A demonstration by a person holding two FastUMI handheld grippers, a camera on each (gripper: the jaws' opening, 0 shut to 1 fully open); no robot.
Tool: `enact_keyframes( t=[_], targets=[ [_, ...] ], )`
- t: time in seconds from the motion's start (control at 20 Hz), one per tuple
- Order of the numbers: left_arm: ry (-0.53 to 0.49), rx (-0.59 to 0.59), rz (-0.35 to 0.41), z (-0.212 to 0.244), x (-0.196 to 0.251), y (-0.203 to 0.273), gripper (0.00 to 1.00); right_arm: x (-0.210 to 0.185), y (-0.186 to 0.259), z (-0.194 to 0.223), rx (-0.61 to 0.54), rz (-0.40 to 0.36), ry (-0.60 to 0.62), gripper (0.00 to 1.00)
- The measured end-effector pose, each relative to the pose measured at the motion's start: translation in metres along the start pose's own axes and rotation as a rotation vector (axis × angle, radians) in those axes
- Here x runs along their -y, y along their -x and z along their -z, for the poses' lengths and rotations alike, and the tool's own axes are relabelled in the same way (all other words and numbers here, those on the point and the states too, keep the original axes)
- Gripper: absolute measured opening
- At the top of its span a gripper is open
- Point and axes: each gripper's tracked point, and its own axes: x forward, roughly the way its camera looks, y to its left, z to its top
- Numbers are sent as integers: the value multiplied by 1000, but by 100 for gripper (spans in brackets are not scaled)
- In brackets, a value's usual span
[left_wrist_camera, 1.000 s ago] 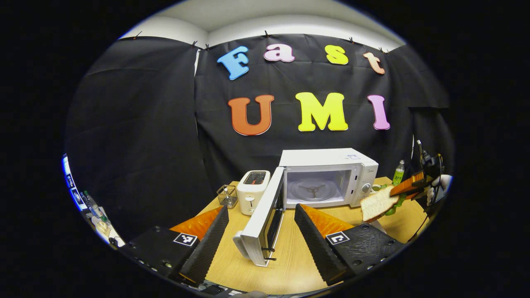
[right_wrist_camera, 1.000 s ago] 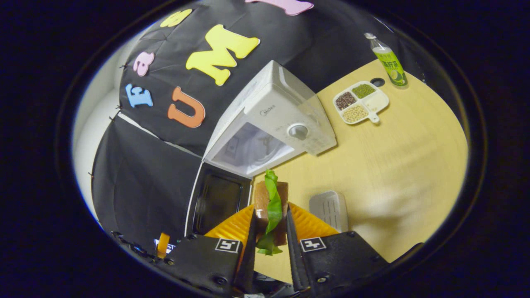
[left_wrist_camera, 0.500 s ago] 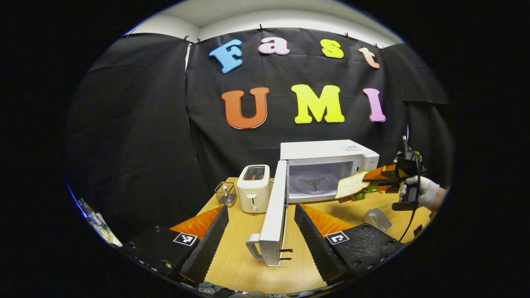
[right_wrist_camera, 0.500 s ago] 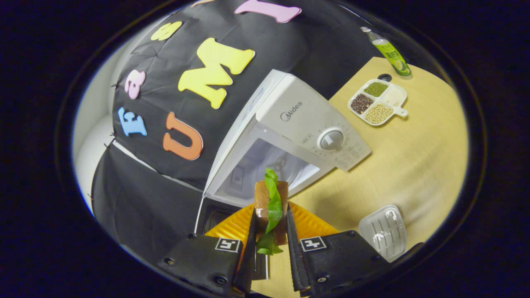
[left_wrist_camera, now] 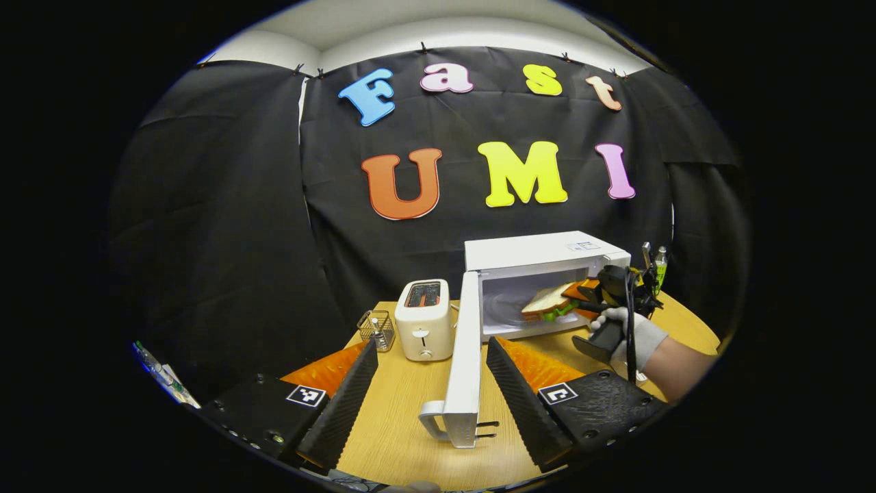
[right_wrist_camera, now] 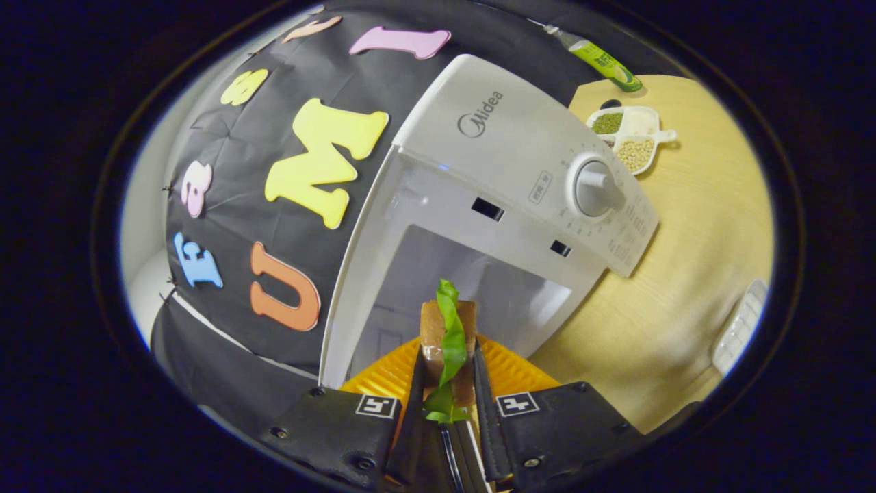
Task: Open the microwave oven with the left hand, put the food in, and close the microwave oven.
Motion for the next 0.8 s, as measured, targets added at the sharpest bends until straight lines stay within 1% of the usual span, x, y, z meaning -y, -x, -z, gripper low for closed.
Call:
enact_keyframes(
  t=[0.1, 0.2, 0.25, 0.35, 0.4, 0.5, 0.55, 0.6, 0.65, 0.7, 0.75, 0.8],
  targets=[
    [-6, -7, 0, 6, -3, -2, 97, -6, -16, 2, 60, -1, -32, 39],
    [-4, -20, 6, 12, -6, -4, 97, -6, -30, 8, 89, 15, -5, 39],
    [-4, -26, 4, 16, -10, -3, 97, -7, -36, 10, 108, 16, -11, 40],
    [-4, -31, -7, 18, -17, -5, 97, -11, -52, 16, 130, -9, -24, 39],
    [-3, -33, -5, 17, -17, -7, 97, -9, -58, 19, 130, -4, -31, 39],
    [-3, -22, -5, 14, -20, -9, 97, 0, -67, 23, 151, 24, -6, 39],
    [0, -17, -5, 13, -21, -9, 97, 6, -72, 26, 144, 48, 8, 31],
    [4, -8, -6, 12, -23, -10, 97, 11, -74, 29, 140, 57, 16, 30],
    [12, 0, -3, 11, -24, -10, 97, 14, -76, 30, 145, 68, 31, 41],
    [19, 2, -5, 11, -24, -12, 97, 20, -78, 32, 140, 101, 79, 42],
    [27, -1, -2, 15, -25, -13, 97, 25, -78, 33, 130, 125, 161, 44],
    [31, 4, 0, 16, -25, -13, 96, 32, -77, 34, 116, 157, 236, 32]
  ],
)
